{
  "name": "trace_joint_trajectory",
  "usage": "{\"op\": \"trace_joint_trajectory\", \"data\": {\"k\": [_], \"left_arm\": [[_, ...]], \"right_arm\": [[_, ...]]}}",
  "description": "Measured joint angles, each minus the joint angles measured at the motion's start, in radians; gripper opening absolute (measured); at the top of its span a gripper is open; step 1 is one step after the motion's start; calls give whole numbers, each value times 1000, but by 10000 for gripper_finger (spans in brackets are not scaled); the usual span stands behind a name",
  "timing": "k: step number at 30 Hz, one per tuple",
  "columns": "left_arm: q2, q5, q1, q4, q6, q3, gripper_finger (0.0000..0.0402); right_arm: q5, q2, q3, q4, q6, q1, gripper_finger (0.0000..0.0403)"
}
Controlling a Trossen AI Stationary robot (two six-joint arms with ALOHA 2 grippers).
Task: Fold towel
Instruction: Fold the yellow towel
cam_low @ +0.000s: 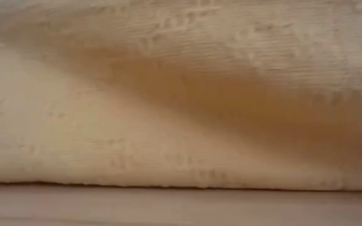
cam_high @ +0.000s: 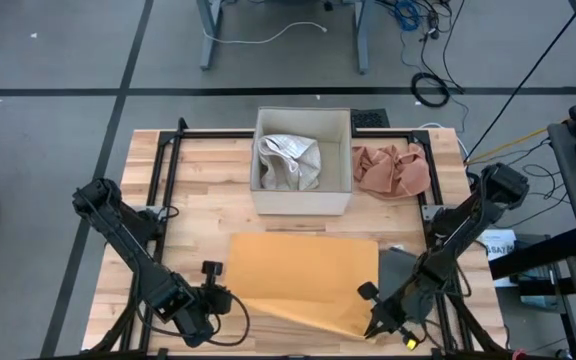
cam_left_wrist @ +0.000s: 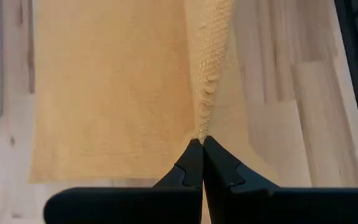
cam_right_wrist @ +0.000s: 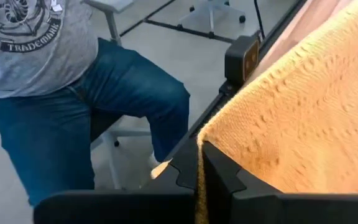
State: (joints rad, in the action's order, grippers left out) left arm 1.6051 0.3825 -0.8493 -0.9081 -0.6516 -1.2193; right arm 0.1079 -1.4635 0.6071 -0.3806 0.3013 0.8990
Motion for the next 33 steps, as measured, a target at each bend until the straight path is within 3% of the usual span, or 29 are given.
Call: {"op": "trace_joint_trajectory", "data": {"k": [10, 18, 28, 33], "left_arm": [[0, -5, -42, -201, -203, 1, 1], [0, -1, -54, -242, -264, 1, 1], [0, -52, -55, 13, -173, 3, 14], [0, -92, -55, 118, -134, 3, 32]], "right_arm": [[5, -63, 1, -87, -49, -59, 3], [-4, -63, 1, -91, -58, -83, 11], [-123, -63, 1, -48, 88, -51, 138], [-148, -63, 1, -10, 158, -44, 169]]}}
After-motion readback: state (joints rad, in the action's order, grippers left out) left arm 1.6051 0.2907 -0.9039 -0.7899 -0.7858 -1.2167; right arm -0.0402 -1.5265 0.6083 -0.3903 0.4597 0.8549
